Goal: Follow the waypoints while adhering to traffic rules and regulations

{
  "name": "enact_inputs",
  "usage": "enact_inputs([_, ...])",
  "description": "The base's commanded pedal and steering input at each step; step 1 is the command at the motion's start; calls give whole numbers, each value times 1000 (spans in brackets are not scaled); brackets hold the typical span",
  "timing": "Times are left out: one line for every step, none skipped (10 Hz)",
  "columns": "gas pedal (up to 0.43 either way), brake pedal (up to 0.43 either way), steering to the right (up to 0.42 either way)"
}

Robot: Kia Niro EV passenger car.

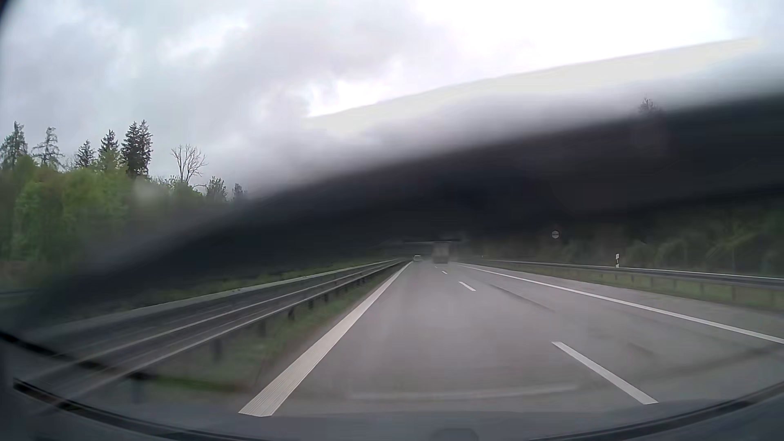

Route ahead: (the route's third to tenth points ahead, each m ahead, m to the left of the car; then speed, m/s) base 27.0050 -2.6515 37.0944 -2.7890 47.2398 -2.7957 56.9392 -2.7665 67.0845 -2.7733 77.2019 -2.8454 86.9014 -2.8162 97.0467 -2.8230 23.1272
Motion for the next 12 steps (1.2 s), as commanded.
enact_inputs([118, 0, 1])
enact_inputs([118, 0, 1])
enact_inputs([118, 0, 1])
enact_inputs([118, 0, 1])
enact_inputs([118, 0, 0])
enact_inputs([118, 0, 0])
enact_inputs([110, 0, 0])
enact_inputs([110, 0, 0])
enact_inputs([110, 0, 0])
enact_inputs([110, 0, 0])
enact_inputs([110, 0, 0])
enact_inputs([110, 0, 0])
